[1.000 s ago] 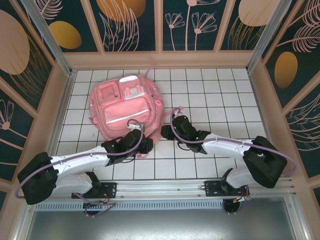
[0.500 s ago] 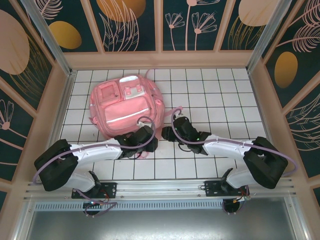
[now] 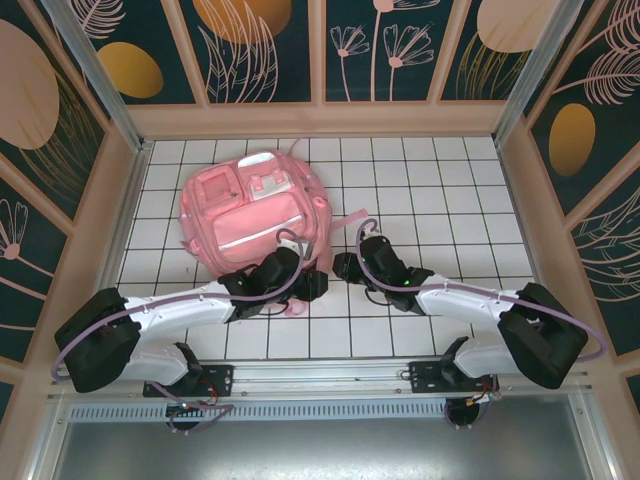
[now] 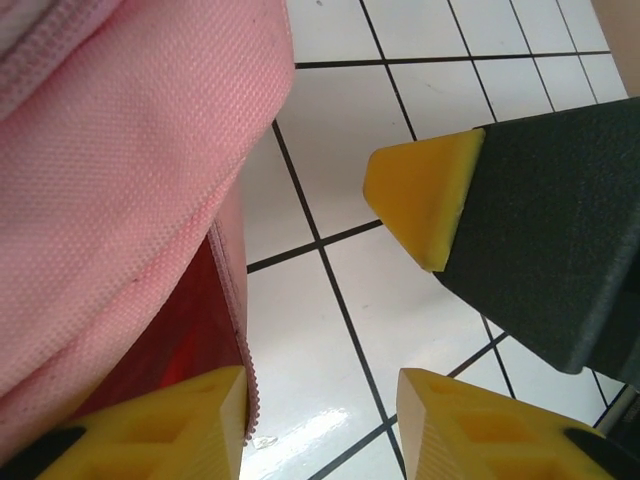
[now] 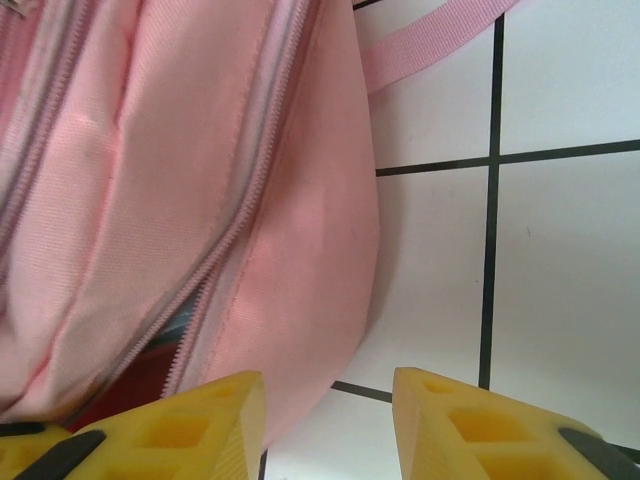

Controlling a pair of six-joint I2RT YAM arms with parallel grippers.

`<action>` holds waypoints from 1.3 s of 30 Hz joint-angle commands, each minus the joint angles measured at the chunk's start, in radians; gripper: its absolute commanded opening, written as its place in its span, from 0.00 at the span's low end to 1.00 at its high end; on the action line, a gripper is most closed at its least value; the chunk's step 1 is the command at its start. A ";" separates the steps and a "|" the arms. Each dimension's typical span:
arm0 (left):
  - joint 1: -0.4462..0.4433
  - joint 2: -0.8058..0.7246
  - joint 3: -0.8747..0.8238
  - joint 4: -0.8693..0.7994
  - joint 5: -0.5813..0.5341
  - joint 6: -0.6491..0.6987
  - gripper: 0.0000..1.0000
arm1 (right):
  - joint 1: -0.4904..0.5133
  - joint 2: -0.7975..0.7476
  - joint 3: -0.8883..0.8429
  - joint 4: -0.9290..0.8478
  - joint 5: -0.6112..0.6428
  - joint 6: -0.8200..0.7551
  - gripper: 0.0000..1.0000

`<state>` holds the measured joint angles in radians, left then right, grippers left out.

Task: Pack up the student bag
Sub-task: Move the student bag to the center of the table, then zip the student bag at the center of the table.

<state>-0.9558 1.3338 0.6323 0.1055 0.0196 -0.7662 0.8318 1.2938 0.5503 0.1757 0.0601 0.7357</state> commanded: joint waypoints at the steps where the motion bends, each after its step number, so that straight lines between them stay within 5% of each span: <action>1: -0.006 -0.045 -0.007 0.068 0.021 -0.017 0.46 | -0.007 -0.037 -0.012 0.008 0.014 0.009 0.39; 7: -0.008 -0.231 -0.026 -0.180 -0.283 -0.103 0.46 | 0.002 -0.025 -0.011 0.042 -0.012 -0.005 0.42; 18: -0.005 -0.742 -0.211 -0.627 -0.636 -0.484 0.41 | 0.157 0.052 0.086 0.073 0.061 -0.071 0.43; 25: 0.006 -0.924 -0.268 -0.768 -0.773 -0.563 0.52 | 0.272 0.140 0.157 0.088 0.103 -0.087 0.43; 30: 0.057 -0.916 -0.261 -0.687 -0.796 -0.476 0.55 | 0.340 0.234 0.225 0.092 0.102 -0.107 0.44; 39: 0.172 -0.661 -0.284 -0.455 -0.639 -0.370 0.57 | 0.399 0.347 0.306 0.101 0.099 -0.111 0.44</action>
<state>-0.8108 0.6426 0.3668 -0.4469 -0.6617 -1.1927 1.2266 1.6154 0.8280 0.2523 0.1455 0.6338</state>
